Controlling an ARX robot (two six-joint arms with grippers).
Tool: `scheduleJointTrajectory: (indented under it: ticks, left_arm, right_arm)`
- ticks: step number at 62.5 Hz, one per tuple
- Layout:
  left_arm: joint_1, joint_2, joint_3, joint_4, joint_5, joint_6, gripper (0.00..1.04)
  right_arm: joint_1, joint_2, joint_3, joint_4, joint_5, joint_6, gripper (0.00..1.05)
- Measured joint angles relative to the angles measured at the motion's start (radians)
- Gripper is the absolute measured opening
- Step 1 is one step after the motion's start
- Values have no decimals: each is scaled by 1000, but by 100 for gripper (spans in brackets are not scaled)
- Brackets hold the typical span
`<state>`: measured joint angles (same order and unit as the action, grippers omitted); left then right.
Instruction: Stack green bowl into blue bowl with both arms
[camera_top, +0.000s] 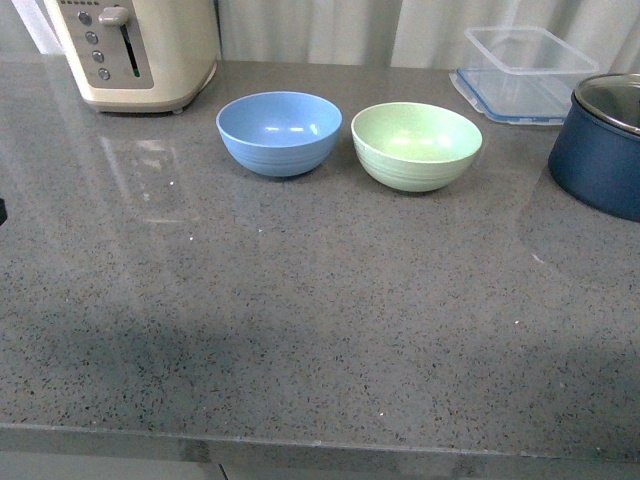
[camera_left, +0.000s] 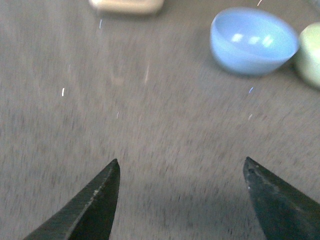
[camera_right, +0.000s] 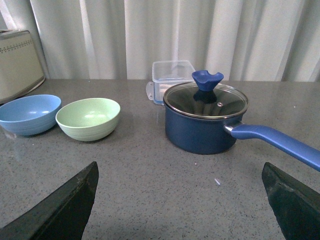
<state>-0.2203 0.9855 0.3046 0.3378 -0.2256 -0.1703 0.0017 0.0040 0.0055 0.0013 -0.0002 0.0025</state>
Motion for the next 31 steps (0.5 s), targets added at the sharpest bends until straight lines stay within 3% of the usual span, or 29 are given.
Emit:
scheduleJointTrajectory:
  ticks: [4, 9, 24, 31]
  left_arm:
    - [20, -33, -81, 234, 40, 71, 63]
    - [48, -96, -114, 352, 58, 120, 48]
    - [107, -229, -203, 301, 120, 155, 5]
    - [142, -295, -223, 265, 157, 161, 4]
  right_arm:
    - [0, 0, 0, 0, -1, 0, 95]
    - [0, 0, 0, 0, -1, 0, 95]
    - [0, 0, 0, 0, -1, 0, 95]
    - [0, 0, 0, 0, -1, 0, 95]
